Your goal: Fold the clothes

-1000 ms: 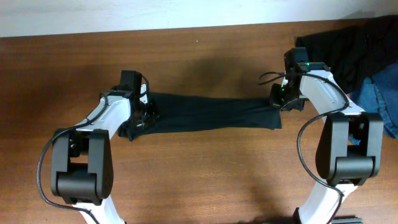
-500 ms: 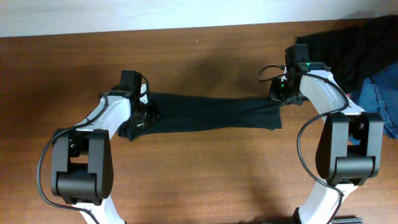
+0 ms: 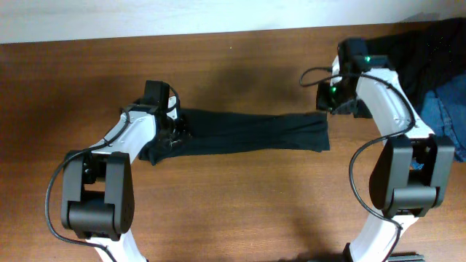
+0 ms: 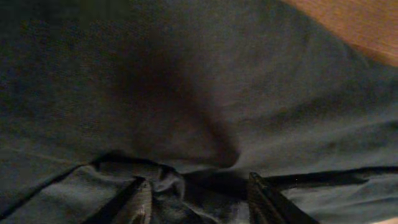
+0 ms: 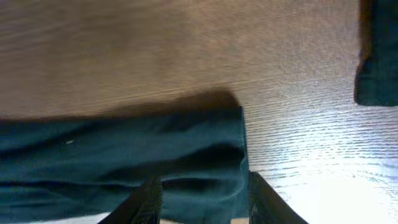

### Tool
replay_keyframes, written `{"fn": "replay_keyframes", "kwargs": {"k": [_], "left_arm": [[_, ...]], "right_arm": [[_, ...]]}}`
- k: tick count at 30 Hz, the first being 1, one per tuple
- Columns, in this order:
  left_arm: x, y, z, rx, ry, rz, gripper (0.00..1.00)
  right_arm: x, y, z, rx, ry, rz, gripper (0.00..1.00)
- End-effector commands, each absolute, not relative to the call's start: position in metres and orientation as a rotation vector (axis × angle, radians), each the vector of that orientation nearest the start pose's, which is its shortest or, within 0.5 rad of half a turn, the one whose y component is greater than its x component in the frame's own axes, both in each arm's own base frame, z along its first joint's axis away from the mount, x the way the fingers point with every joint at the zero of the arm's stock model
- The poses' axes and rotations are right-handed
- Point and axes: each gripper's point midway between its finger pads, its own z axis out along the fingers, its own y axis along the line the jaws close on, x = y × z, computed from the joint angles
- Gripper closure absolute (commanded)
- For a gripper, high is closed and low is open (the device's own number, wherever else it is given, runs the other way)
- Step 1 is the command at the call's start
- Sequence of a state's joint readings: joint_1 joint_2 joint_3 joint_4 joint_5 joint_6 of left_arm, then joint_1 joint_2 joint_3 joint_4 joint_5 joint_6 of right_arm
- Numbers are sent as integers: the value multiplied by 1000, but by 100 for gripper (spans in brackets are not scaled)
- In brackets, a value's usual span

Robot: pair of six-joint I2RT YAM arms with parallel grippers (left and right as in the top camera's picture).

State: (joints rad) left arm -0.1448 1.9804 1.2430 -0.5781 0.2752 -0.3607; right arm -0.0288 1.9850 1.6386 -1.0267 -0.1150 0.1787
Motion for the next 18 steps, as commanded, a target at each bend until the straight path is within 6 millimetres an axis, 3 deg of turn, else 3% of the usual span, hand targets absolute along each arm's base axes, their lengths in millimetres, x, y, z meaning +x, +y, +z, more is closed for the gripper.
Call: {"fn": "replay_keyframes", "kwargs": {"k": [1, 10, 14, 18], "left_arm": [[361, -80, -56, -329, 3077, -300, 46], [360, -80, -56, -329, 3079, -299, 42], [360, -80, -56, -329, 3079, -299, 41], [366, -79, -52, -280, 3067, -300, 34]], "right_arm": [[419, 26, 83, 215, 2965, 216, 60], [391, 42, 11, 156, 3000, 215, 60], [384, 41, -4, 159, 2998, 214, 60], [382, 40, -16, 157, 2979, 210, 56]]}}
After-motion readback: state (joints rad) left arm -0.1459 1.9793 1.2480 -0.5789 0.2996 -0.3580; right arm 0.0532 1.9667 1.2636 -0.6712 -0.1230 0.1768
